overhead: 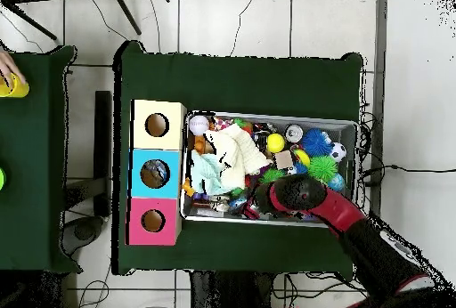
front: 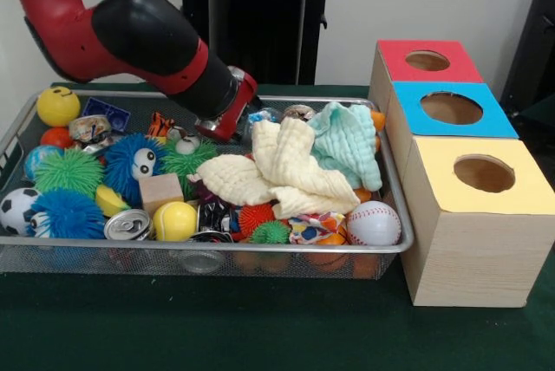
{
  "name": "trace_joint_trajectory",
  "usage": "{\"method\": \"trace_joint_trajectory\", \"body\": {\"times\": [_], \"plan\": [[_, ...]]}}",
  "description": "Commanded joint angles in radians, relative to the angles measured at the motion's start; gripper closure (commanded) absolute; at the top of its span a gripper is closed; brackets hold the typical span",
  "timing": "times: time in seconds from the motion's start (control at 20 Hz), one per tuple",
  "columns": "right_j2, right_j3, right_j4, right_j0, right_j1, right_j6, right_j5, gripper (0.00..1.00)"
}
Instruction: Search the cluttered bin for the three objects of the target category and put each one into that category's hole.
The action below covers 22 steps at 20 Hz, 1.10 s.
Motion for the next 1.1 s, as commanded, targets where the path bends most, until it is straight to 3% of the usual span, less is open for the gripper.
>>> {"method": "trace_joint_trajectory", "body": {"times": [0.05, 0.25, 0.35, 1.1], "plan": [[0.252, 0.096, 0.001, -0.123, 0.227, -0.187, -0.013, 0.0], [0.289, 0.12, -0.051, -0.183, 0.266, -0.203, 0.008, 0.0], [0.296, 0.095, -0.065, -0.2, 0.281, -0.222, 0.041, 0.0], [0.343, 0.044, -0.158, -0.215, 0.306, -0.2, 0.103, 0.0]]}}
